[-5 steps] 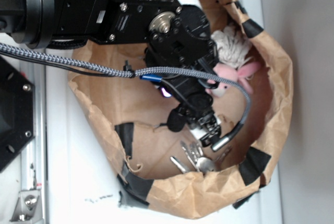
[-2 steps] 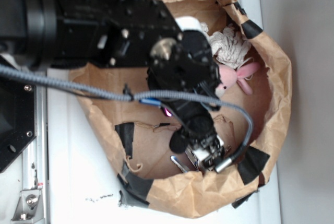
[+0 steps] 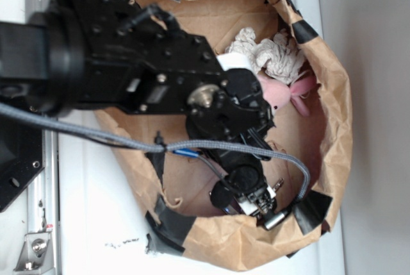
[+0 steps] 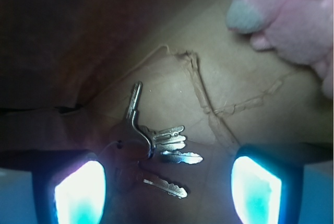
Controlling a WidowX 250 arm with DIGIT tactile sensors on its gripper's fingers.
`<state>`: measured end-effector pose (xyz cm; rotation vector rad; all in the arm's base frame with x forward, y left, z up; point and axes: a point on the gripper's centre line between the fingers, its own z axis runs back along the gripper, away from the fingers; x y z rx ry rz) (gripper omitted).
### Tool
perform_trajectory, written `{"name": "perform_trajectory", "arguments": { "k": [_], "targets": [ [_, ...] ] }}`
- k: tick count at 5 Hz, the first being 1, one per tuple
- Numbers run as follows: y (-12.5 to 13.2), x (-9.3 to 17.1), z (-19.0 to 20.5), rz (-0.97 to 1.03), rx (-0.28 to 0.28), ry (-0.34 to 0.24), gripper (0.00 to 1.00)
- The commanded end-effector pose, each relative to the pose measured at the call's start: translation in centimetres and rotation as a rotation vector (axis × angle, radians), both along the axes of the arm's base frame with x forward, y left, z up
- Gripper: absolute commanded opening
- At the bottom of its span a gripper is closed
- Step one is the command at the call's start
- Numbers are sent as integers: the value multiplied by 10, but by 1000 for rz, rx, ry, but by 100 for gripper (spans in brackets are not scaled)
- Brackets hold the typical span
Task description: Grab the silver keys.
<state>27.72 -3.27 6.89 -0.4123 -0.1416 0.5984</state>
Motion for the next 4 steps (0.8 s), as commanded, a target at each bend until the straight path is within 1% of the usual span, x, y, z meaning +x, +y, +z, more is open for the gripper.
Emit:
{"name": "perform_trajectory", "arguments": {
  "k": [1, 2, 3, 4],
  "targets": [
    [-17, 5, -2, -82, -54, -39, 100],
    [-20, 4, 8, -109, -126, -73, 100],
    [-22, 6, 14, -108, -150, -92, 100],
    [-27, 7, 10, -110, -129, -103, 100]
  ]
}}
